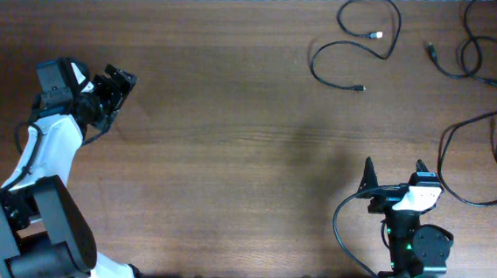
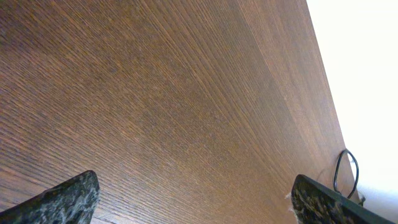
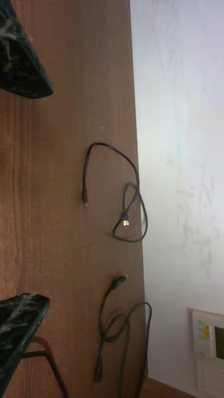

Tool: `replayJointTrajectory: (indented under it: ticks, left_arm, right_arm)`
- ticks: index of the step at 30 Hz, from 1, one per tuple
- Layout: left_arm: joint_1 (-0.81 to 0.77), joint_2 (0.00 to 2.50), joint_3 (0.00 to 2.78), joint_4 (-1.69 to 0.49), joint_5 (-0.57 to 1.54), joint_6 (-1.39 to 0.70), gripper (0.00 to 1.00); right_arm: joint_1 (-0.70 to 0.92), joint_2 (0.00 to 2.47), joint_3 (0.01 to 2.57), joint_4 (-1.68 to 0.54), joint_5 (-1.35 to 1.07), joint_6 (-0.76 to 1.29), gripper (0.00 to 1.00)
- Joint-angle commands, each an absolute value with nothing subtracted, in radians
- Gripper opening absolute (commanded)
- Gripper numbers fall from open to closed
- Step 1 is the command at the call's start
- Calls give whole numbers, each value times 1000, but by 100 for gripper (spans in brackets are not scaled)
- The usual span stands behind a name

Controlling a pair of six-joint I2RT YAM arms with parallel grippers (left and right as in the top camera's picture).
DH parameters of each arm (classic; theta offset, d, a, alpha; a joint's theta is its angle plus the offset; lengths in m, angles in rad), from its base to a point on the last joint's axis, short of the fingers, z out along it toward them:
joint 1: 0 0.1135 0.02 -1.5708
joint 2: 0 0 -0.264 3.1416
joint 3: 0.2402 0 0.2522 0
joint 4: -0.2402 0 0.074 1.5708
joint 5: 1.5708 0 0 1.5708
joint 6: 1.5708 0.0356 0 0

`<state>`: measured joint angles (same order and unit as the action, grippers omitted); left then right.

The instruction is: Untangle cables

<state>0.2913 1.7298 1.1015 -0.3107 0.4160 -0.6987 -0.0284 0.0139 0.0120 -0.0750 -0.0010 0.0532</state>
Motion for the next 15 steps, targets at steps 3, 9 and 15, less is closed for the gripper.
replayJointTrajectory:
  ticks: [3, 9, 15]
  left_arm:
    - [291, 1732, 1102, -309, 423, -680, 99]
    - [282, 1732, 1102, -401, 422, -680, 99]
    - [141, 1592, 1102, -507, 422, -680, 99]
  right_arm:
    - [-35, 6, 6, -80, 11, 61, 98]
    - [-35, 6, 6, -80, 11, 61, 98]
    - [-35, 6, 6, -80, 11, 61, 99]
